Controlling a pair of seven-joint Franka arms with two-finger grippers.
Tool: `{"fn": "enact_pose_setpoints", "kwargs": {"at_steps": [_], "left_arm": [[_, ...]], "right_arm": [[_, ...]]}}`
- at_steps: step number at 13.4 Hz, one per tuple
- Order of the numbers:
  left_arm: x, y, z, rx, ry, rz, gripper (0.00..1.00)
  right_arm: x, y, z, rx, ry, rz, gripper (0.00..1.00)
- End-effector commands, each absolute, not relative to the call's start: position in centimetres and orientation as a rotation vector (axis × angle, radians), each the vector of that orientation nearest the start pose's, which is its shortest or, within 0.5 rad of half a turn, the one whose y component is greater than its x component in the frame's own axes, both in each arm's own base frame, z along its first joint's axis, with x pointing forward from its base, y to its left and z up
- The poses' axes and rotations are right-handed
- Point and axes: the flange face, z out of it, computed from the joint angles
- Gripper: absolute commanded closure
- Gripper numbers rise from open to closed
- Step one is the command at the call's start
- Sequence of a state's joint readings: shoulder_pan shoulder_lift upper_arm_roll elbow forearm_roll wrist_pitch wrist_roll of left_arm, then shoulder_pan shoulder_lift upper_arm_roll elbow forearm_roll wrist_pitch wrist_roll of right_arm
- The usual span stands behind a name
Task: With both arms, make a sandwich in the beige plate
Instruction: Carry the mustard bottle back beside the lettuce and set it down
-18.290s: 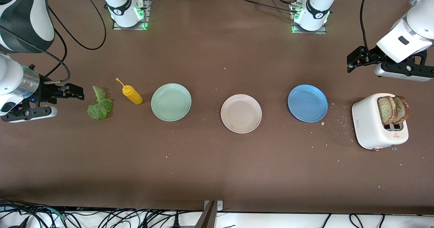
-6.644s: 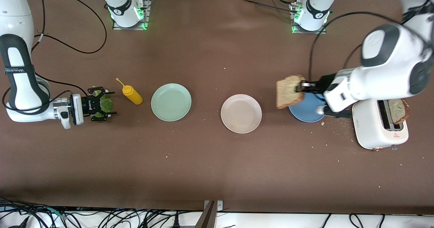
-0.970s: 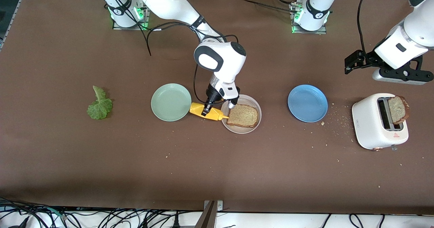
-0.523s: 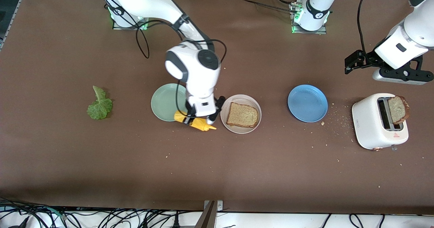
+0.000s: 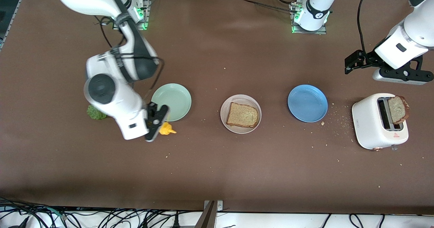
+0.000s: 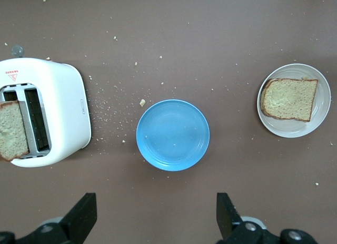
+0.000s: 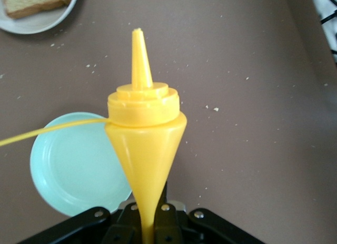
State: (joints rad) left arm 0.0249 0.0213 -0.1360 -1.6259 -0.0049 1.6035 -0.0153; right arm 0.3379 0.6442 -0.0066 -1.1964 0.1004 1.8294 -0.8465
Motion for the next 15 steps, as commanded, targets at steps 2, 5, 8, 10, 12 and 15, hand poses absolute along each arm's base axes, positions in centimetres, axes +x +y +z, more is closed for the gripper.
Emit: {"fn": "enact_pose_setpoints", "kwargs": {"at_steps": [2, 5, 8, 10, 12, 15], "left_arm": [[55.8, -6.2, 59.3, -3.144, 0.14, 0.078, 0.0], [55.8, -6.2, 59.3, -3.144, 0.137, 0.078, 0.0], [55.8, -6.1, 59.3, -3.144, 0.135, 0.078, 0.0], [55.8, -6.1, 59.3, -3.144, 0.135, 0.078, 0.0], [55.8, -6.1, 59.3, -3.144, 0.135, 0.078, 0.0], [55.8, -6.2, 59.3, -3.144, 0.137, 0.078, 0.0]], "right_arm": [[69.5, 14.4, 37.0, -2.239, -1.5, -0.05, 1.0], [68.2, 7.8, 31.2, -2.049, -1.374, -0.145, 1.0], [64.6, 4.2, 25.3, -1.857, -1.276, -0.229, 1.0], [62.9, 2.4, 21.7, -1.736, -1.288, -0.331, 1.0], [62.3, 1.1, 20.2, -1.66, -1.307, -0.368, 1.0], [61.8, 1.3, 18.2, -1.536, -1.407, -0.467, 1.0]]}}
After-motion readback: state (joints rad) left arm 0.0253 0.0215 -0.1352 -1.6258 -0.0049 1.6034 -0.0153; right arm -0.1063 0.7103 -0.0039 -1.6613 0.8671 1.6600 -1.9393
